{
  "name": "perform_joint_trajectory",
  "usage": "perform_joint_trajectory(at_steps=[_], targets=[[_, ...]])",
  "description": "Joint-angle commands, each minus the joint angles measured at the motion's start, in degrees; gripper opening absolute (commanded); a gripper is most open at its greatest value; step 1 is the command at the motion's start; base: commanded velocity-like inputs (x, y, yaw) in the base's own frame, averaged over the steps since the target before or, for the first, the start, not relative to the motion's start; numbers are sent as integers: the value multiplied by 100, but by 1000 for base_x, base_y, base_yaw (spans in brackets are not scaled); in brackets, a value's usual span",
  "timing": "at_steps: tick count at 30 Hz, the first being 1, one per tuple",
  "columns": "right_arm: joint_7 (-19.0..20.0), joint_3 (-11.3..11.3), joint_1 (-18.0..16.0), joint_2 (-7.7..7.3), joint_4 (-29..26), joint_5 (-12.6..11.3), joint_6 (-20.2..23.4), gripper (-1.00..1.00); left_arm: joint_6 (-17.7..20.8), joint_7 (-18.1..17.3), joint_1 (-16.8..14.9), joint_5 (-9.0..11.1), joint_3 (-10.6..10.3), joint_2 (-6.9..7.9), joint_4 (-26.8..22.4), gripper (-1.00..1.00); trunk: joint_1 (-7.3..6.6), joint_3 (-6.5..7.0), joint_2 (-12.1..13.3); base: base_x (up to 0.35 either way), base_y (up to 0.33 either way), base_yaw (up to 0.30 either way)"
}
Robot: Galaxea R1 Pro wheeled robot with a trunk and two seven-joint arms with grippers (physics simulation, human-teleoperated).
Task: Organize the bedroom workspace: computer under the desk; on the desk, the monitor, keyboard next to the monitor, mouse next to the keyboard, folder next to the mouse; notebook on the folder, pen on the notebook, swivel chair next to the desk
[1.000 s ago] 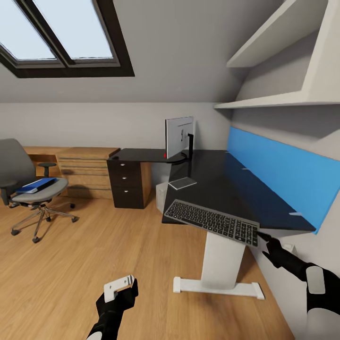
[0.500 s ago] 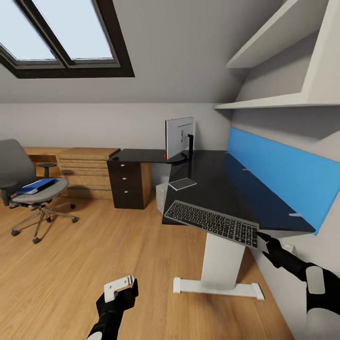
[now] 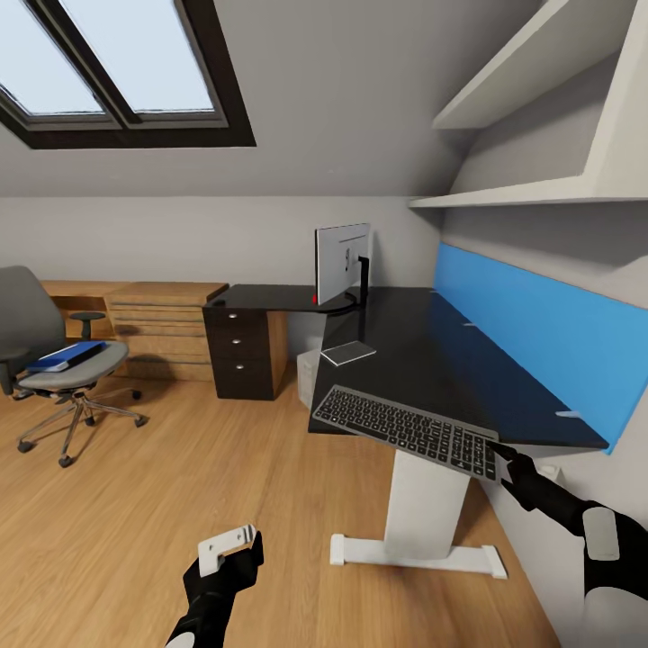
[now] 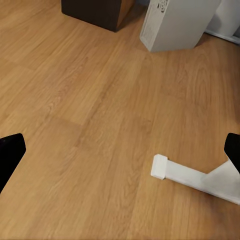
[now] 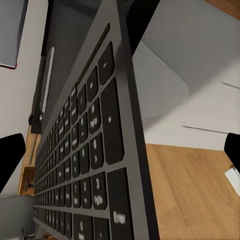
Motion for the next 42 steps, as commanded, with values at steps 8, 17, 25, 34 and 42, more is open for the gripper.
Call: perform_joint_trajectory(at_steps=[8,17,25,34,42], targets=[[33,-20,-6,7,5,23,31,100,20,35,-2,28,-9,3,-10,100,0,-5,-3,1,0,0],[34,-14,-6,23,40,31,31,100,20,36,-2,28,-9,3,-10,100,0,-5,-3,0,0,0],[34,-5,-6,20,229,39,31,100,20,36,-2,28,-9,3,-10,100,0,-5,-3,0,0,0],[34,-2,-6,22,244,40,31,100,20,36,-2,28,-9,3,-10,100,0,-5,-3,0,0,0],[34,-2,-6,28,248,41,31,100,20,36,-2,28,-9,3,-10,100,0,-5,-3,0,0,0]])
